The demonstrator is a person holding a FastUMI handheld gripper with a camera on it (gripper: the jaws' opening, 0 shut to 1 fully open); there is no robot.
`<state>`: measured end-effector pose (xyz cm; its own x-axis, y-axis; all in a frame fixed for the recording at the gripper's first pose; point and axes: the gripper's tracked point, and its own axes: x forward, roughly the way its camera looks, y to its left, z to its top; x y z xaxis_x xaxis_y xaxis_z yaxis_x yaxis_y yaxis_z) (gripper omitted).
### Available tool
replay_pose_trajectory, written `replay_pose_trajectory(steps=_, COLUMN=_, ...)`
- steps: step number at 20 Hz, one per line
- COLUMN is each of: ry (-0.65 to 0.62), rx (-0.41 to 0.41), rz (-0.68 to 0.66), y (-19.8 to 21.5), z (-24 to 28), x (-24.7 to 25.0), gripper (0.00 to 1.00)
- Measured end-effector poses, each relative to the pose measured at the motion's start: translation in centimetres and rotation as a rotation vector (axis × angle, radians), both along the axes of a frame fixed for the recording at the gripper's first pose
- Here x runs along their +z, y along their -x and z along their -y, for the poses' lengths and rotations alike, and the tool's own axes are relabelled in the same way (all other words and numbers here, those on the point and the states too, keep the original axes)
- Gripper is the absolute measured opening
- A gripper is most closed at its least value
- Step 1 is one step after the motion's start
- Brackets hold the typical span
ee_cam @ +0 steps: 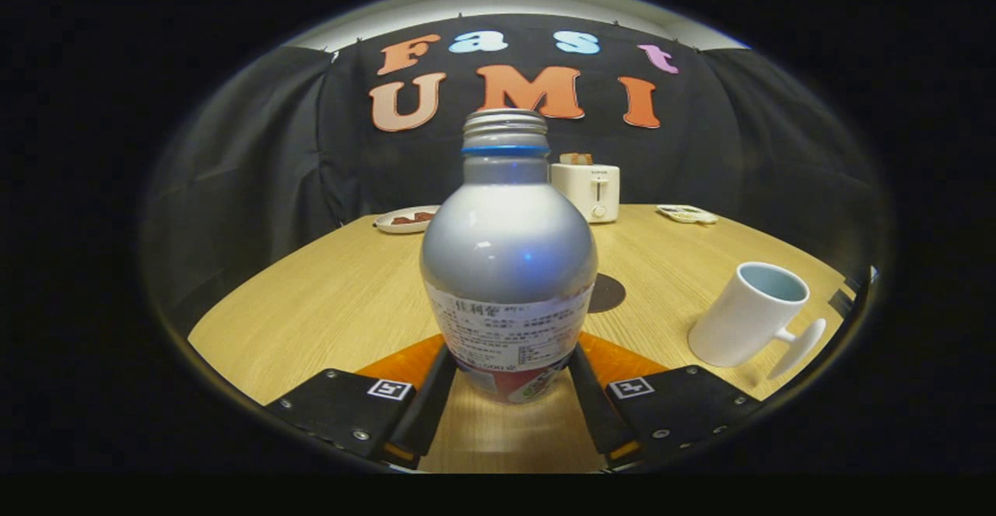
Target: Take the bottle from table, then pour the juice into the cup, finally place the bottle on the coaster
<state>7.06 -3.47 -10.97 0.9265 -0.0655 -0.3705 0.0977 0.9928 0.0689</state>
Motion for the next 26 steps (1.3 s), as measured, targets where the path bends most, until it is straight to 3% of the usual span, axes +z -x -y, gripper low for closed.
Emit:
replay_pose_trajectory(steps=4, ry=-0.077, rx=0.017, rz=0.076, y=0.2, z=-1.1, x=2.6, gripper=0.77)
replay_pose_trajectory(steps=17, ry=-0.417, rx=-0.114, rz=0.179, y=1.0, z=0.6, x=7.0, gripper=0.76)
replay_pose_trajectory(steps=26, ry=-0.663, rx=-0.207, rz=0.180, y=0.2, z=1.9, x=7.4, gripper=0.77)
